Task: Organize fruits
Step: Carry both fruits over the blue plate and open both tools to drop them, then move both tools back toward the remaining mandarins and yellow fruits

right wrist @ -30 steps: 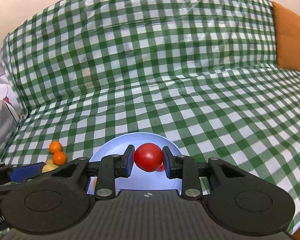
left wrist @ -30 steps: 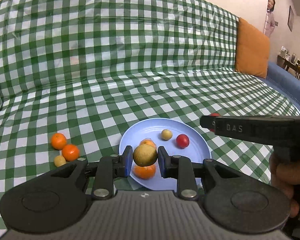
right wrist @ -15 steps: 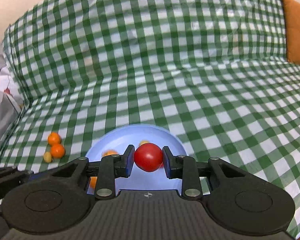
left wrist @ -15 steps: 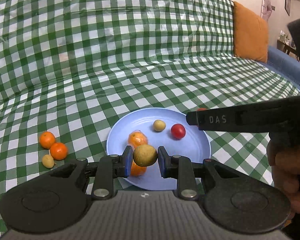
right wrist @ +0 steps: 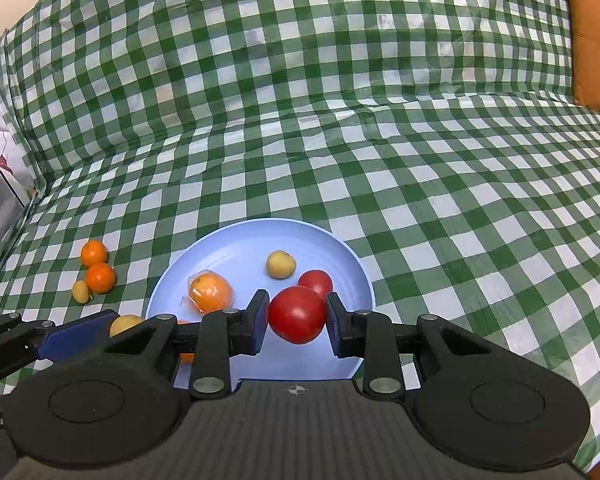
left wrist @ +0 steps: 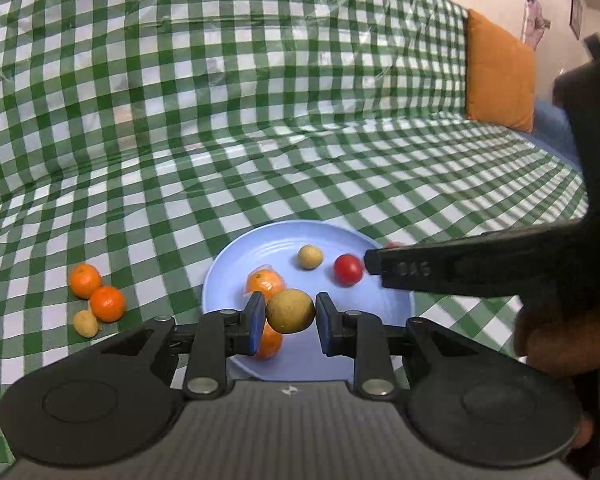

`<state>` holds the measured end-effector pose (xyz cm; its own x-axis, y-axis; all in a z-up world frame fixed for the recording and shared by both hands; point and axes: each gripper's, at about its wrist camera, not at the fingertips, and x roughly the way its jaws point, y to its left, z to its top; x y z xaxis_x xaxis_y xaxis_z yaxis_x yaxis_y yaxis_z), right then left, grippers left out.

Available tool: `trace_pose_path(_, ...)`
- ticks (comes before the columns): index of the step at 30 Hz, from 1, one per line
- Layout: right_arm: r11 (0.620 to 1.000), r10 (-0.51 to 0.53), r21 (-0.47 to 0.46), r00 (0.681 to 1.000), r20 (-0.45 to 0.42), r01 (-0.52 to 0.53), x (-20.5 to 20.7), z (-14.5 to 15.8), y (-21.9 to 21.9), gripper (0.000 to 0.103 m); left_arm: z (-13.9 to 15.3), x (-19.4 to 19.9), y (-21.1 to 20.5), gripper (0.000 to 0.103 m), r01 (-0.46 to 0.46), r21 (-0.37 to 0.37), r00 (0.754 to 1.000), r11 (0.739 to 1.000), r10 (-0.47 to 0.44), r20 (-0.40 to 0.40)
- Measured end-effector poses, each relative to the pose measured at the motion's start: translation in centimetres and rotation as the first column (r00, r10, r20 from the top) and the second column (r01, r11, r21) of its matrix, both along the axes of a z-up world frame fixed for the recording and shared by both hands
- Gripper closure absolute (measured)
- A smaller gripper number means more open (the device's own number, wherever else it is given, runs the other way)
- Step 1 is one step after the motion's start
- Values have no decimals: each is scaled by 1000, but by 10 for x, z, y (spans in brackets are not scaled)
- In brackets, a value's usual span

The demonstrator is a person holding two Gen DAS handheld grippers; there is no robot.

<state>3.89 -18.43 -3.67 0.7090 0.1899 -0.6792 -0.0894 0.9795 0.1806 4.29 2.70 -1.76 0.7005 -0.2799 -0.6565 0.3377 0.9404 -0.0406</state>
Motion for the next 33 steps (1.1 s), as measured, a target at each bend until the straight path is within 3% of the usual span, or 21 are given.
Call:
trace_pose_path(1, 1000, -10, -8, 1000, 2, 10, 0, 1, 0, 58, 2, 0, 1, 67, -4, -17, 1000, 1000, 4, 5)
trace_pose_path(2, 1000, -20, -8, 1000, 9, 21, 1, 2, -1, 41, 5, 2, 5, 61, -17, -43, 1000, 999, 18, 11)
trace_pose_path(3, 1000, -30, -2, 999, 18, 30, 0, 3, -3, 38, 7, 4, 11, 61, -38, -72, 999, 997, 40, 14)
trace_pose_path(8, 996, -80, 30, 997, 21, 80, 0, 6, -14, 38, 17, 18, 56, 64, -207, -193, 978, 959, 204, -33)
trace_pose_path(16, 996, -80, 44, 996, 44, 78, -5, 11, -4, 38, 35, 21, 124, 77, -423, -249, 903, 871, 427, -39)
trace_pose_path(19, 997, -50, 55, 996, 69, 47, -8, 15, 4, 38, 43, 12, 146, 78, -453, -218, 889, 864, 458, -31)
trace_pose_path(21, 997, -33, 67, 996, 80, 27, -11, 17, 8, 39, 51, 5, 153, 83, -434, -143, 899, 889, 437, -10)
trace_pose_path(25, 996, 1, 84, 994, 110, -10, -21, 13, 16, 39, 75, -35, 152, 83, -329, 63, 932, 942, 313, 183)
trace_pose_path(26, 996, 13, 82, 995, 100, -21, -21, 10, 19, 41, 78, -44, 152, 83, -316, 96, 930, 944, 288, 227)
trace_pose_path(28, 995, 15, 100, 995, 96, -24, -20, 9, 21, 56, 81, -63, 158, 83, -298, 84, 922, 951, 264, 284)
trace_pose_path(30, 990, 23, 134, 990, 138, -42, -24, 5, 24, 67, 68, -75, 171, 84, -290, 30, 923, 957, 271, 272)
trace_pose_path(31, 992, 41, 114, 993, 114, -54, -23, -1, 28, 72, 63, -75, 176, 89, -299, 40, 926, 953, 280, 253)
trace_pose_path(32, 993, 55, 100, 994, 90, -64, -21, -3, 34, 86, 57, -74, 182, 89, -317, 30, 921, 948, 300, 250)
trace_pose_path(33, 991, 61, 116, 992, 106, -74, -22, -2, 36, 87, 51, -71, 192, 89, -332, -1, 922, 943, 324, 213)
